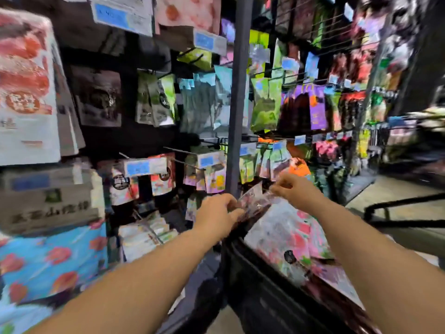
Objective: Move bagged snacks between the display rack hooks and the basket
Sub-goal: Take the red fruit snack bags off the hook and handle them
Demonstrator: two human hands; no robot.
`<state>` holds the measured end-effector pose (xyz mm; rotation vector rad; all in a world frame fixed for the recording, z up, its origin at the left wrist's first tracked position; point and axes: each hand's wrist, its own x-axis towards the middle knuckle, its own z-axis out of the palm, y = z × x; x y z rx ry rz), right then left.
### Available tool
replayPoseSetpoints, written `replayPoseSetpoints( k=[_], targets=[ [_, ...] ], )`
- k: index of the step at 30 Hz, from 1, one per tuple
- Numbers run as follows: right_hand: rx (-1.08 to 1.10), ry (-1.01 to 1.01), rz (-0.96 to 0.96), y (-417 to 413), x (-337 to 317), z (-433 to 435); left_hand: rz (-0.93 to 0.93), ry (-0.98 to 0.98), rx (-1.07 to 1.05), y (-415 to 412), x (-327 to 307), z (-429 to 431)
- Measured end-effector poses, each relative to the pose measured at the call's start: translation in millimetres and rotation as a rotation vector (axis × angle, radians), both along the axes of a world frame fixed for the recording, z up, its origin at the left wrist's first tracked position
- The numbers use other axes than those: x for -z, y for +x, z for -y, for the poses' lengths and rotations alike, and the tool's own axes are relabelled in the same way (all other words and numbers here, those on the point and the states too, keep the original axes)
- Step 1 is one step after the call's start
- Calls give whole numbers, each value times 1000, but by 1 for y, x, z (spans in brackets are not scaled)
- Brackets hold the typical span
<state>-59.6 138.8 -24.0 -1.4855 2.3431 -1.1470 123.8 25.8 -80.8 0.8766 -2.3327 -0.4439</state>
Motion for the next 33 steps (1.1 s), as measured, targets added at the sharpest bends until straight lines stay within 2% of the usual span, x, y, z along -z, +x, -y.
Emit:
replayPoseSetpoints(
  k=[5, 10, 17, 27, 31, 33],
  targets=[
    [-18, 89, -69, -36, 28, 9, 50, -47, -17, -27, 33, 13],
    [-107, 95, -190, -52, 45, 32, -106, 21, 39, -36, 60, 36],
    [-144, 209, -346, -57, 60, 70, -171, 217, 188, -44, 95, 64],
    [-101, 105, -273, -57, 56, 80, -204, 139, 399, -66, 85, 90],
    [-67, 74, -239, -65, 48, 87, -271, 119, 401, -75, 76, 92],
    [-69, 38, -158, -67, 41, 88, -315, 151, 390, -76, 68, 89]
  ],
)
